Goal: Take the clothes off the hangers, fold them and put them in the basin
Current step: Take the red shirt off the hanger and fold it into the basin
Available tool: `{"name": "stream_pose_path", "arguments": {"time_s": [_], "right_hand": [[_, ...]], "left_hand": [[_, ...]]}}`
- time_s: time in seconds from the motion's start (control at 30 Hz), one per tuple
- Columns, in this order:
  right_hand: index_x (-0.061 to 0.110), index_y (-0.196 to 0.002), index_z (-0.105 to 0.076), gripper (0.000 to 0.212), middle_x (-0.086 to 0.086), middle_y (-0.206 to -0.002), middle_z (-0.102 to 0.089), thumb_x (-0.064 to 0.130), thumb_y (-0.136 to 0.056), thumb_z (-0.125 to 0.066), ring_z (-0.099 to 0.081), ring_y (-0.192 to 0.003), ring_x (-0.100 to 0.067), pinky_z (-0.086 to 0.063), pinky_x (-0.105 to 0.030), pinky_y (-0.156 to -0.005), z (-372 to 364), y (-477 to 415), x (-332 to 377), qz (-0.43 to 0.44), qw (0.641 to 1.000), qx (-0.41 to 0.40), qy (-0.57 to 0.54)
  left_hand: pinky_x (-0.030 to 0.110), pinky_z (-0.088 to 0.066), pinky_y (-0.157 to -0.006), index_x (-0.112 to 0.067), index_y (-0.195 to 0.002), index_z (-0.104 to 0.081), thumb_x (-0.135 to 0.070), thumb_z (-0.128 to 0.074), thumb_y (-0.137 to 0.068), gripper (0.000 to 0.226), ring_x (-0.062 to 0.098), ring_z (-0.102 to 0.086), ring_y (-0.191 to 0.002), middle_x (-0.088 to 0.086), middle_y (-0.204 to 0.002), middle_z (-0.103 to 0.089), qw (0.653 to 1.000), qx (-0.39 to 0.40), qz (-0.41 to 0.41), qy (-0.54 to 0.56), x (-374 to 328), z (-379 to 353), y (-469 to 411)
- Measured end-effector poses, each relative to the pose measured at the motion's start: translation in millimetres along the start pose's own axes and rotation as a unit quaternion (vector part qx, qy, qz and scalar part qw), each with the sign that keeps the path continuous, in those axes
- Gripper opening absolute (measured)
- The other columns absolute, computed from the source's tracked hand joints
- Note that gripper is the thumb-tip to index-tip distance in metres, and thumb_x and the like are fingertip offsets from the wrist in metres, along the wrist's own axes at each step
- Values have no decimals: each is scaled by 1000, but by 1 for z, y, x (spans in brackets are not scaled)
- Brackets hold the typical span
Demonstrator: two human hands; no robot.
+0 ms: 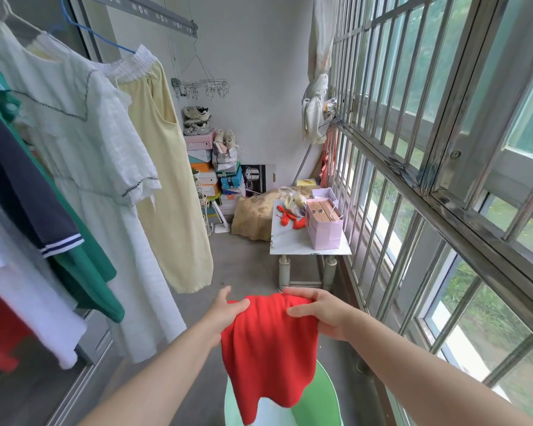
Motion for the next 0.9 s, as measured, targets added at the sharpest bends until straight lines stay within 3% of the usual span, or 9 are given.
{"name": "stream_pose_path", "arguments": {"time_s": [0.07,0.13,0.23,0.3,0.4,0.47,0.63,0.77,0.9], "right_hand": [[10,-122,-61,63,-19,-107,-66,-24,-68,-63,-63,-94,-28,-50,-42,-96,3,-1,0,7,999,-3,52],[15,-119,-64,74,-14,-103,-66,-22,-54,-64,-61,-91,-25,-51,-40,-88,8,-4,3,18,989,-29,145],[20,-116,-66,72,-5,-93,-63,-12,-52,-58,-56,-78,-16,-47,-26,-65,17,-3,13,46,932,-90,348],[20,-117,-65,65,1,-93,-61,-10,-60,-58,-56,-80,-13,-44,-18,-59,18,0,21,56,884,-106,451],[20,-115,-65,56,0,-101,-64,3,-62,-71,-60,-92,-16,-49,-20,-69,17,0,24,68,816,-108,564],[13,-102,-68,43,-3,-95,-67,17,-61,-80,-61,-89,-18,-46,-27,-74,20,-1,25,89,800,-121,581],[3,-85,-67,31,0,-74,-62,24,-69,-82,-55,-70,-9,-49,-36,-70,33,-2,20,140,883,-110,435],[1,-100,-68,18,-10,-98,-70,8,-83,-71,-66,-85,-15,-55,-29,-81,32,7,18,155,962,-59,219],[8,-103,-66,16,-8,-99,-71,19,-93,-58,-68,-85,-17,-55,-27,-82,26,8,5,78,991,-62,92]], "left_hand": [[36,-47,-100,-15,-132,-52,-13,-66,-88,46,23,-58,-115,10,-130,-57,999,48,-20,-13,-5,-5,4],[34,-51,-94,-13,-125,-59,-8,-72,-82,45,23,-62,-112,11,-125,-62,995,100,-22,3,-9,-8,10],[32,-56,-72,-13,-119,-62,-3,-79,-63,59,23,-68,-94,12,-111,-69,987,157,3,18,-11,-10,20],[32,-57,-66,-8,-116,-65,10,-71,-70,50,23,-69,-83,14,-100,-71,984,176,11,3,-9,-11,23],[29,-55,-54,4,-115,-64,19,-56,-78,40,22,-69,-66,14,-81,-72,986,166,30,15,-8,-11,25],[25,-51,-47,10,-113,-63,17,-50,-81,35,20,-67,-56,13,-70,-70,986,161,39,18,-8,-10,26],[30,-54,-52,11,-111,-63,1,-67,-70,42,24,-69,-63,18,-81,-71,982,184,41,2,-16,-4,29],[42,-56,-71,5,-108,-66,-11,-77,-63,49,30,-70,-85,24,-104,-69,976,211,50,-25,-15,2,28],[36,-56,-73,0,-107,-66,-21,-83,-57,57,26,-70,-88,19,-105,-71,973,218,53,-50,-18,0,26]]}}
Point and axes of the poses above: each hand's wrist, its own y-axis away from the middle knuckle, its own z-axis out of the back of the hand, x = y × z, the point moved 6 cm from there along -y, towards the middle knuckle
